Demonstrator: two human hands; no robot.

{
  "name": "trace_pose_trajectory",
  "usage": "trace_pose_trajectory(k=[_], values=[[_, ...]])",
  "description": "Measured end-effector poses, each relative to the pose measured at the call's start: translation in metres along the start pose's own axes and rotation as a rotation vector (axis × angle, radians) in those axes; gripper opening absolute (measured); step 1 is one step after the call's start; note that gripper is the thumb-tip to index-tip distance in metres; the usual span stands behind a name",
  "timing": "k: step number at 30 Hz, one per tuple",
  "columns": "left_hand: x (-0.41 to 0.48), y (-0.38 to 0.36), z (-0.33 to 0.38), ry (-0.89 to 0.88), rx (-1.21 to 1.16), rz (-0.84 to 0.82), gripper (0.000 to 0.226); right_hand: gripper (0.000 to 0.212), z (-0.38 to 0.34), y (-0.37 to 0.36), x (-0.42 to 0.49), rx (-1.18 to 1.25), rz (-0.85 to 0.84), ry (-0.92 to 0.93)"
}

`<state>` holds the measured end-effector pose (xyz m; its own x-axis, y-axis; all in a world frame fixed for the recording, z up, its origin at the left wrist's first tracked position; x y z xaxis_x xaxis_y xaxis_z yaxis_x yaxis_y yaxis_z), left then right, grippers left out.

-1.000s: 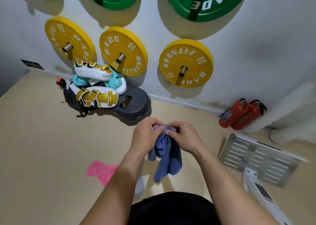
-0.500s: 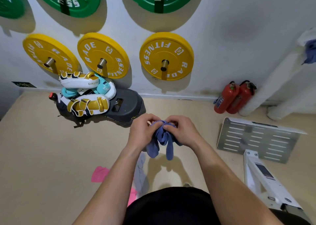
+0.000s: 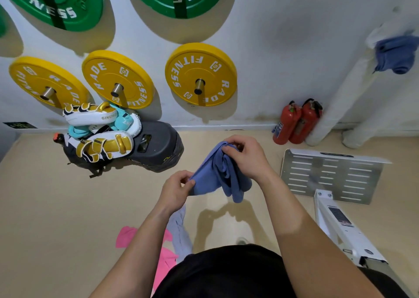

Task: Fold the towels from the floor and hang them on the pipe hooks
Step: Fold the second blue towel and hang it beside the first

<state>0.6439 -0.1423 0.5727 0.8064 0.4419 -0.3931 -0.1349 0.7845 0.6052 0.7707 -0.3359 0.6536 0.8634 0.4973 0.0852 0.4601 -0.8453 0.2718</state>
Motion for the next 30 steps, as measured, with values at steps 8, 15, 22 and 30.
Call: trace_pose_trajectory(k=[8,15,22,30], values=[[-0.008,0.034,-0.028,0.101,-0.098,0.237,0.021,0.018,0.019,0.029,-0.006,-0.007,0.069,-0.025],[-0.026,0.066,0.01,0.009,-0.165,0.45,0.018,0.016,0.036,0.034,-0.014,-0.051,0.151,-0.115],[-0.025,0.02,0.077,-0.116,-0.158,0.249,0.019,0.035,0.03,-0.003,-0.019,-0.089,-0.04,-0.09],[-0.024,-0.02,0.084,-0.131,-0.114,0.029,0.026,0.028,0.02,-0.021,-0.019,0.026,-0.133,-0.033]])
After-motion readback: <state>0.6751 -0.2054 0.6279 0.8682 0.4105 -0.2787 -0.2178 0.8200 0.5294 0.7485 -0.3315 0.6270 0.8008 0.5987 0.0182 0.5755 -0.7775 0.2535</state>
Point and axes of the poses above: each hand's wrist, its own x-axis towards the middle knuckle, its own y-axis out of the back of the hand, z = x × y, the point moved 9 cm from there along x, towards the middle knuckle, and after that the axes turned 11 degrees about y, right-handed, at the moved point
